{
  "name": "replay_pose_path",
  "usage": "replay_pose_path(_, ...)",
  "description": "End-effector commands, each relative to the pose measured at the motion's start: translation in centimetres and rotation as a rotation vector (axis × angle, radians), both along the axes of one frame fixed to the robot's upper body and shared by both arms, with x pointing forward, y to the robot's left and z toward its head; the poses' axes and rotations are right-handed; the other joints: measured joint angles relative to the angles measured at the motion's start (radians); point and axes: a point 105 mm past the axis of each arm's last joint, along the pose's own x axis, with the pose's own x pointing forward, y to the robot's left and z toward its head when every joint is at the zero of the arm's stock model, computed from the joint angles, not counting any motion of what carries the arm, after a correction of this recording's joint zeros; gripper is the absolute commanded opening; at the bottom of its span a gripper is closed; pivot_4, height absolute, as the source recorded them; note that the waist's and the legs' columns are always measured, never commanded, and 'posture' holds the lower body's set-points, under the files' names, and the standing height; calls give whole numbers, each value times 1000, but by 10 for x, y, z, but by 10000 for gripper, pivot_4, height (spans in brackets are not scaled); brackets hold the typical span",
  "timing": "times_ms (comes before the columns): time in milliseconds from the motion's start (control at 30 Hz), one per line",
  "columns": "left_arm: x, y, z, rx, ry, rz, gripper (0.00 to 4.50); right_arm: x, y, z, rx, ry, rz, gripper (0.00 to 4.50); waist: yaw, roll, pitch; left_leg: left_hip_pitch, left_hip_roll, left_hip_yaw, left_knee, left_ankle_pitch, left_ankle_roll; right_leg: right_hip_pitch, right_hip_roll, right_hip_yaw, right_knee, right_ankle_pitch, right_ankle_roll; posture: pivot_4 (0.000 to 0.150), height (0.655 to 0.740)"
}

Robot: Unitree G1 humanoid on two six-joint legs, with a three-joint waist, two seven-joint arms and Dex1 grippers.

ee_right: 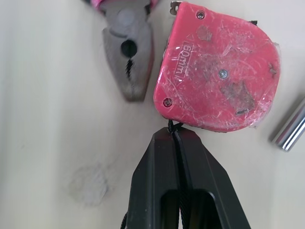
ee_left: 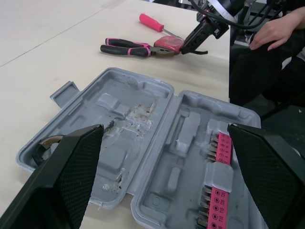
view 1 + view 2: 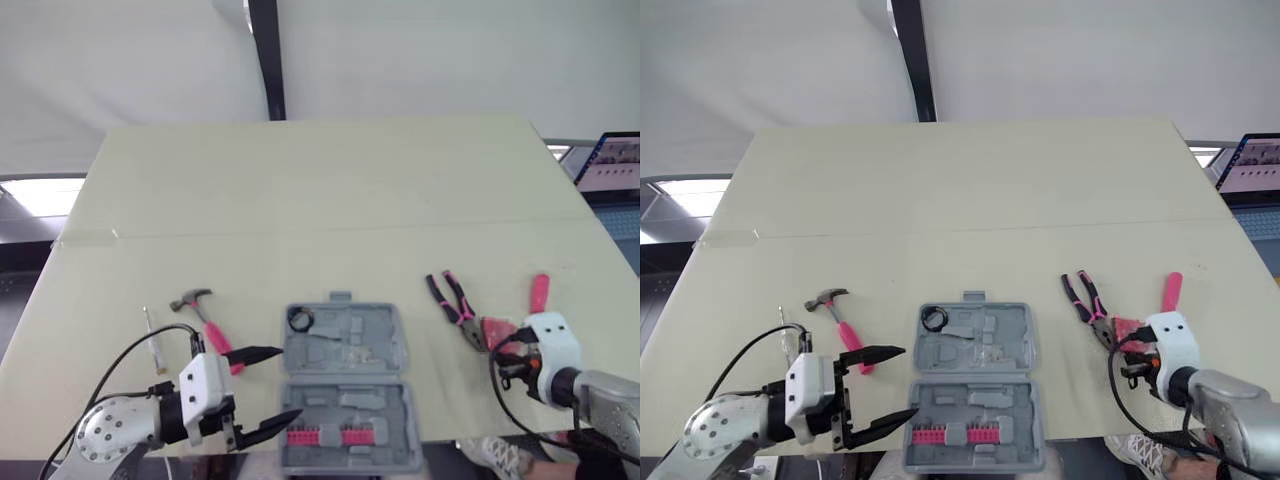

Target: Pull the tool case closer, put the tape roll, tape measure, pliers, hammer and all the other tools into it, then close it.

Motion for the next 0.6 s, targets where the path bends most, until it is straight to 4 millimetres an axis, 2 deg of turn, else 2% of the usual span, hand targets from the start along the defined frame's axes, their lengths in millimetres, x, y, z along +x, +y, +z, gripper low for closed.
replay_pose_path(33,-3,-5,4,-18,-9,-33,45000,-12,18,4,32,21,66,665,0,0,0,0,0,0,0,0,0,0,0,0,0,0,0,1500,7400)
replay_pose_path(267,-2,-6,5,-18,-11,-37,45000,-33,35,-6,63,113,146,665,-1,0,0,0,0,0,0,0,0,0,0,0,0,0,0,1500,7400)
replay_pose_path(600,-1,-7,6,-19,-14,-33,45000,-51,39,-17,39,200,250,665,1,0,0,1,0,0,0,0,0,1,0,0,-1,0,0,1500,7400)
